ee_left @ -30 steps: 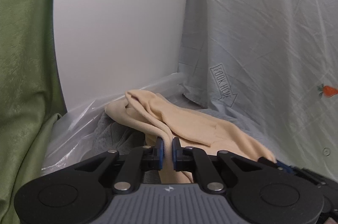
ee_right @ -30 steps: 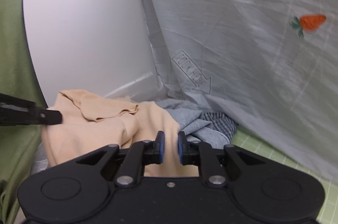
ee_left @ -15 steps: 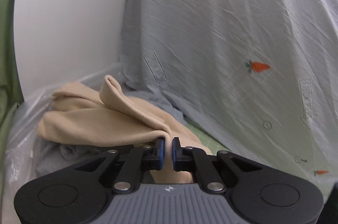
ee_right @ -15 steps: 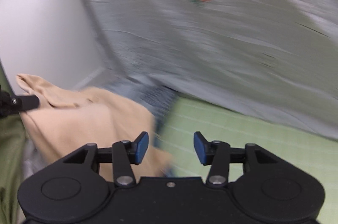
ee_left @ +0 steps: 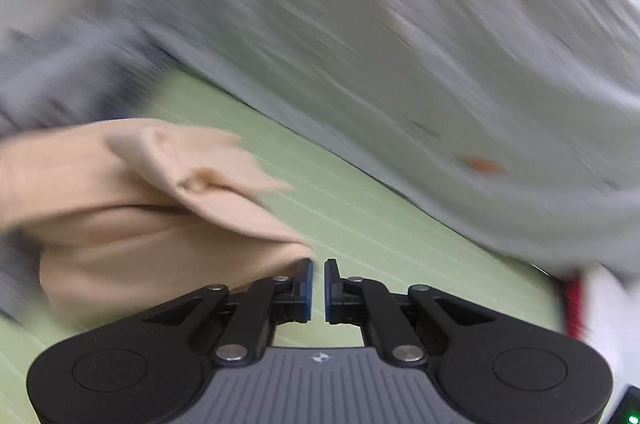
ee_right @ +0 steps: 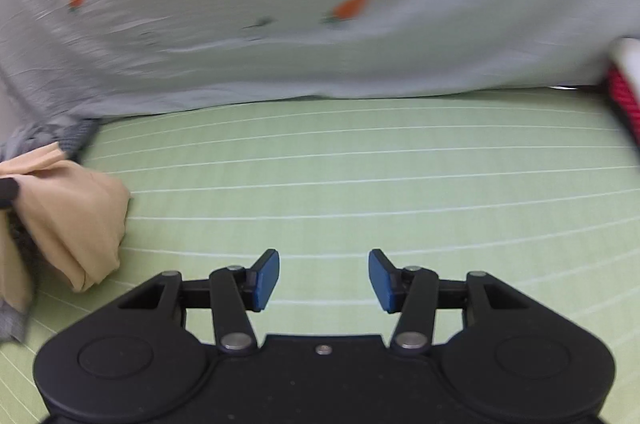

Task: Fold clothes
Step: 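Lift the beige shirt off the pile and carry it onto the open mat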

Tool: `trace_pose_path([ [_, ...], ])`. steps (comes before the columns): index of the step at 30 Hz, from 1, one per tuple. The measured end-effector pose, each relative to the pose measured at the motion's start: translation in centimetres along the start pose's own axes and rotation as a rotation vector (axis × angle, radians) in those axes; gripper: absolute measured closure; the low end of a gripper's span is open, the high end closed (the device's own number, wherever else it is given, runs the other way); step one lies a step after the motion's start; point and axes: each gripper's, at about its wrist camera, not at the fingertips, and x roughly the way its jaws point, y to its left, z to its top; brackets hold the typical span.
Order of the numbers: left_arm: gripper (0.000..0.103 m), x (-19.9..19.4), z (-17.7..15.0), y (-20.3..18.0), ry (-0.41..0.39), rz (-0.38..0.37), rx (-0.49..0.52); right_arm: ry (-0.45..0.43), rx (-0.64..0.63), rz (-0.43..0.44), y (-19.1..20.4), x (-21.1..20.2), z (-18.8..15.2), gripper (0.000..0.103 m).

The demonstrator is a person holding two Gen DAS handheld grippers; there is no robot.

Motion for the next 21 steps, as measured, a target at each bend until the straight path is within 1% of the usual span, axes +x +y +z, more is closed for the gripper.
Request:
trace_pose_path([
  [1,0.094,0.6,-1.3,-2.1,0.024,-0.038,0.016,-0.004,0.003,-0.012,-1.7,-0.7,0.0,0.050],
  [2,0.094,1.1,-2.3,-4.1,0.045,-0.040,0.044,-0.008,0.006,-0.024,-3.3,-1.3,-0.1,0.047],
  [3,0.087,1.6,-3.4,-6.1,0.066,-0.042,0.073,-0.010,0.011,-0.035,-5.0,-1.9,-0.1,0.045],
  [4,0.078,2.0,-4.4,-7.9,0.086,-0.042,0.100,-0.007,0.020,-0.045,-6.5,-2.4,-0.2,0.044],
  [5,0.074,2.3,-5.1,-8.9,0.099,-0.037,0.119,-0.005,0.028,-0.053,-8.0,-2.9,-0.3,0.043],
  [7,0.062,2.5,-6.2,-10.1,0.111,-0.007,0.131,-0.005,0.040,-0.058,-10.1,-3.8,-0.7,0.040],
  [8,0.057,2.6,-6.4,-10.1,0.120,0.025,0.129,-0.003,0.043,-0.057,-10.7,-4.0,-0.9,0.037],
  [9,0.049,2.7,-6.4,-9.8,0.126,0.064,0.127,-0.001,0.045,-0.055,-11.1,-4.1,-1.0,0.033],
  [10,0.043,2.6,-6.3,-9.1,0.128,0.103,0.130,-0.001,0.048,-0.052,-11.3,-4.2,-1.2,0.031],
  [11,0.041,2.5,-6.1,-8.4,0.129,0.142,0.132,-0.001,0.053,-0.048,-11.2,-4.2,-1.4,0.025],
  [12,0.036,2.4,-6.0,-7.6,0.130,0.178,0.135,-0.002,0.061,-0.041,-10.8,-4.0,-1.5,0.022],
  [13,0.029,2.1,-5.8,-6.4,0.127,0.208,0.140,-0.002,0.070,-0.033,-10.4,-3.9,-1.7,0.022],
  [14,0.025,2.0,-5.4,-5.1,0.126,0.237,0.145,-0.005,0.077,-0.028,-9.7,-3.7,-1.8,0.019],
  [15,0.018,1.6,-5.0,-3.5,0.126,0.259,0.152,-0.010,0.080,-0.027,-8.5,-3.4,-1.9,0.012],
  [16,0.014,1.3,-4.7,-1.9,0.129,0.282,0.160,-0.016,0.083,-0.025,-7.3,-3.1,-2.0,0.007],
  [17,0.014,1.0,-4.3,0.0,0.136,0.308,0.173,-0.022,0.081,-0.018,-5.8,-2.8,-2.1,0.001],
  [20,0.014,0.5,-3.3,5.7,0.170,0.387,0.186,-0.042,0.054,0.029,0.1,-1.6,-1.7,0.001],
  [21,0.014,0.4,-3.0,7.6,0.184,0.398,0.177,-0.049,0.045,0.045,2.0,-1.2,-1.6,0.000],
])
